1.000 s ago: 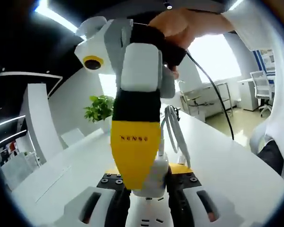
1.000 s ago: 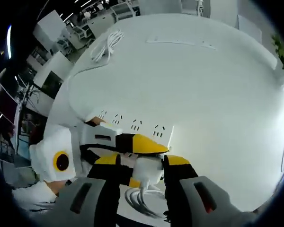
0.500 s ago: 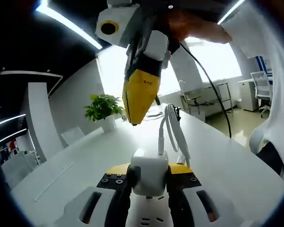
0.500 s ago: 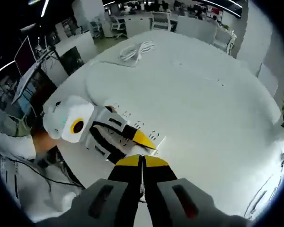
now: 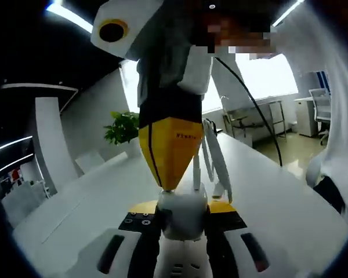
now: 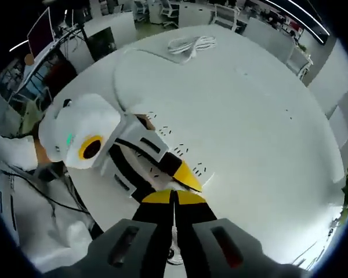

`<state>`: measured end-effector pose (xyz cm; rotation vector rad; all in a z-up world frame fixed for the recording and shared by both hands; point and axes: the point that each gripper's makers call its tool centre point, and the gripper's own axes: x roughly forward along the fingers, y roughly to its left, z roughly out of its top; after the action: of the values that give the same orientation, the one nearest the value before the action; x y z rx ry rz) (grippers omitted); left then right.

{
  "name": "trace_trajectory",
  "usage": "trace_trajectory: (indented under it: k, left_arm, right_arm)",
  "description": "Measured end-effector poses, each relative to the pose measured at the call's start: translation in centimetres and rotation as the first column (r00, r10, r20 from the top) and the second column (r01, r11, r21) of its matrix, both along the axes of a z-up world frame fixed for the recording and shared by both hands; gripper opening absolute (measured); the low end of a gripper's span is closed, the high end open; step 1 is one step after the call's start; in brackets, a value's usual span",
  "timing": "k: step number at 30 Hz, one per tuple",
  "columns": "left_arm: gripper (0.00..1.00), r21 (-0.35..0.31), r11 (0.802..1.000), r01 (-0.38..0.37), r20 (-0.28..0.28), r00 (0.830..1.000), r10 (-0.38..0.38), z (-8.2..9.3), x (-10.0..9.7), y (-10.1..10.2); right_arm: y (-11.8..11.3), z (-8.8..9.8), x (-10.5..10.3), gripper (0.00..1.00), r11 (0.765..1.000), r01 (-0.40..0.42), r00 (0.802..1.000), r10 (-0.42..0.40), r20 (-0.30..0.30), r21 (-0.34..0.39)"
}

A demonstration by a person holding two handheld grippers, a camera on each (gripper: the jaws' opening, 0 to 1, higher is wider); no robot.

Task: Straighten the power strip on the desk, plug the charger into it

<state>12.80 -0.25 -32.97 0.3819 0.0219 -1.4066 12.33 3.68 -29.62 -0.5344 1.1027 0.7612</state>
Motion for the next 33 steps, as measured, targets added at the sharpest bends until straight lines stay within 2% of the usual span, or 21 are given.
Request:
trace_trajectory:
  k: [1, 2, 3, 6, 8, 12, 13, 15, 19, 21, 23, 26, 29, 30, 32, 33]
  left_arm:
    - [0.32, 0.017, 1.0, -0.005, 0.008, 1.0, 0.005, -0.3, 0.1, 0.1]
    - [0.32, 0.022, 1.0, 0.004, 0.004, 1.0, -0.004, -0.4, -0.2, -0.2]
    - [0.32, 0.023, 1.0, 0.003, 0.014, 1.0, -0.004, -0.3, 0.0, -0.2]
    - [0.32, 0.017, 1.0, 0.003, 0.01, 1.0, -0.003, -0.1, -0.1, -0.1]
    - [0.32, 0.016, 1.0, 0.004, 0.011, 1.0, -0.004, -0.1, -0.1, -0.2]
    - [0.32, 0.013, 1.0, 0.005, 0.012, 1.0, -0.005, 0.0, -0.2, -0.2]
    - [0.32, 0.012, 1.0, 0.005, 0.011, 1.0, -0.005, 0.0, -0.2, -0.2]
    - [0.32, 0.012, 1.0, 0.006, 0.009, 1.0, -0.006, 0.0, -0.2, -0.2]
    - [0.32, 0.009, 1.0, 0.007, 0.005, 1.0, -0.007, 0.1, -0.3, -0.3]
    - [0.32, 0.008, 1.0, 0.008, 0.005, 1.0, -0.008, 0.1, -0.3, -0.3]
    - [0.32, 0.007, 1.0, 0.006, 0.003, 1.0, -0.007, 0.1, -0.3, -0.3]
    - [0.32, 0.005, 1.0, 0.004, -0.003, 1.0, -0.004, 0.1, -0.2, -0.4]
    - [0.32, 0.003, 1.0, -0.003, -0.008, 1.0, 0.003, 0.1, -0.2, -0.5]
    - [0.32, 0.003, 1.0, -0.007, -0.012, 1.0, 0.007, 0.1, -0.2, -0.5]
    - [0.32, 0.001, 1.0, -0.014, -0.023, 1.0, 0.014, 0.1, -0.1, -0.5]
    - [0.32, 0.0, 1.0, -0.016, -0.025, 1.0, 0.016, 0.1, -0.1, -0.5]
  right_arm:
    - [-0.3, -0.8, -0.2, 0.01, 0.999, -0.024, 1.0, 0.023, -0.017, -0.041]
    - [0.9, -0.6, -0.6, 0.01, 0.99, -0.142, 0.989, 0.142, -0.034, 0.011]
    - [0.1, -0.3, 0.4, 0.01, 0.998, -0.05, 0.999, 0.05, -0.017, -0.027]
    - [-0.2, -0.1, 1.2, 0.01, 0.997, -0.075, 0.997, 0.074, -0.011, -0.031]
    - [0.1, -0.4, 0.5, 0.01, 0.997, -0.077, 0.997, 0.076, -0.013, -0.022]
    - [0.5, -0.4, 0.6, 0.01, 0.997, -0.077, 0.997, 0.077, -0.027, 0.009]
    - [0.6, -0.4, 0.8, 0.01, 0.997, -0.076, 0.997, 0.076, -0.002, 0.016]
    - [0.9, -0.6, 0.0, 0.01, 0.997, -0.074, 0.996, 0.075, -0.039, 0.035]
    - [1.4, -1.0, -0.6, 0.01, 0.995, -0.076, 0.994, 0.081, -0.07, 0.067]
    - [1.4, -0.9, -0.6, 0.01, 0.993, -0.094, 0.993, 0.099, -0.065, 0.071]
    - [1.2, -0.2, 0.0, 0.01, 0.989, -0.13, 0.991, 0.13, -0.003, 0.07]
    - [0.8, 1.1, 1.0, 0.01, 0.976, -0.211, 0.973, 0.205, 0.106, 0.052]
    - [-0.2, 2.4, 2.1, 0.01, 0.937, -0.345, 0.911, 0.35, 0.219, -0.061]
    - [-0.5, 2.6, 2.3, 0.01, 0.925, -0.369, 0.894, 0.38, 0.238, -0.089]
    - [-0.9, 2.5, 2.3, 0.01, 0.923, -0.365, 0.894, 0.383, 0.232, -0.118]
    - [-0.9, 2.4, 2.4, 0.01, 0.906, -0.399, 0.874, 0.423, 0.239, -0.145]
